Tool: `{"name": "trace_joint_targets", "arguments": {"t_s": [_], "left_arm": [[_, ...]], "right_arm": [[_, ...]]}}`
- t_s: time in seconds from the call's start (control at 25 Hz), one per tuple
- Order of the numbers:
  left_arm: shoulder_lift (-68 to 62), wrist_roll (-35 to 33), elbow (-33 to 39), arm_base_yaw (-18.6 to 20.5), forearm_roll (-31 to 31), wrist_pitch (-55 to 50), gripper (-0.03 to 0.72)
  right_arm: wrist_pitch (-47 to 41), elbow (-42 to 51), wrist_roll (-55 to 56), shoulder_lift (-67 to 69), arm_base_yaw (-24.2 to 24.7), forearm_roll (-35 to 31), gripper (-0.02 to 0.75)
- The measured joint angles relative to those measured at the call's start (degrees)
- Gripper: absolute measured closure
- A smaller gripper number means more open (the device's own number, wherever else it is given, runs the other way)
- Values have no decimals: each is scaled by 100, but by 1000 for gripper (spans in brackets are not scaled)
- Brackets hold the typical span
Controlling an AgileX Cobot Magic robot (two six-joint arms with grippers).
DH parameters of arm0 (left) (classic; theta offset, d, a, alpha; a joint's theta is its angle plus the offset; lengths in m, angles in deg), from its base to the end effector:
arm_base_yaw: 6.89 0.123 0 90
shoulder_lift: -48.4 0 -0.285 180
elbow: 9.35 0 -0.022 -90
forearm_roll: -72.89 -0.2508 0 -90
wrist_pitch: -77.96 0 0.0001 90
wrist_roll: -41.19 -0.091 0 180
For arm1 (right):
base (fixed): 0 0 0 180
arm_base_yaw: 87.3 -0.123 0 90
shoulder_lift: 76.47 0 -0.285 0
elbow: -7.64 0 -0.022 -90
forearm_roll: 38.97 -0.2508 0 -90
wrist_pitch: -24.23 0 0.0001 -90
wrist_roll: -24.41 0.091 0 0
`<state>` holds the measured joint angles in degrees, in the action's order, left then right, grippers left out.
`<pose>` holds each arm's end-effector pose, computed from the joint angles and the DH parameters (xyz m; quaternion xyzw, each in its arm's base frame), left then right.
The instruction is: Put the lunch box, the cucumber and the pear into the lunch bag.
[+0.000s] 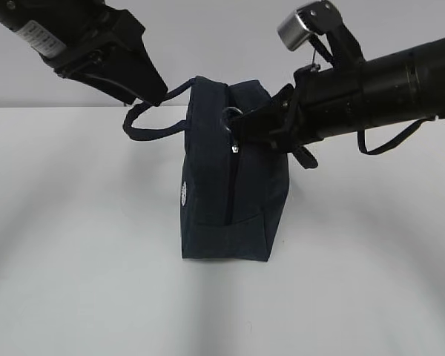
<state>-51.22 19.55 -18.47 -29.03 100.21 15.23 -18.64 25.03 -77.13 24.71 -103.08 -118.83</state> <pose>0.3005 -0.1624 0.3515 0.2999 0.8983 -0.2302 0.2239 0.3100 0.1510 0.2605 -0.4415 0.7300 0.2872 0.4355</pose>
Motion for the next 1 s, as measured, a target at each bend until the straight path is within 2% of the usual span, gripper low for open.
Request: {"name": "trace_joint_targets", "arguments": {"t_s": [0.2, 0.36, 0.48, 0.64, 1.0], "left_arm": [[5, 61, 261, 0, 214, 5, 317], [5, 173, 772, 0, 807, 259, 317], [5, 577, 1023, 0, 1174, 597, 317], [-65, 1024, 1076, 0, 1417, 945, 317], [-578, 1077, 1092, 0, 1933, 1227, 317]], "right_arm": [[191, -201, 10, 0, 0, -26, 754], [414, -229, 22, 40, 0, -373, 754], [422, -229, 22, 137, 0, -518, 754], [422, -229, 22, 151, 0, -573, 754], [411, -229, 22, 151, 0, -595, 754]]}}
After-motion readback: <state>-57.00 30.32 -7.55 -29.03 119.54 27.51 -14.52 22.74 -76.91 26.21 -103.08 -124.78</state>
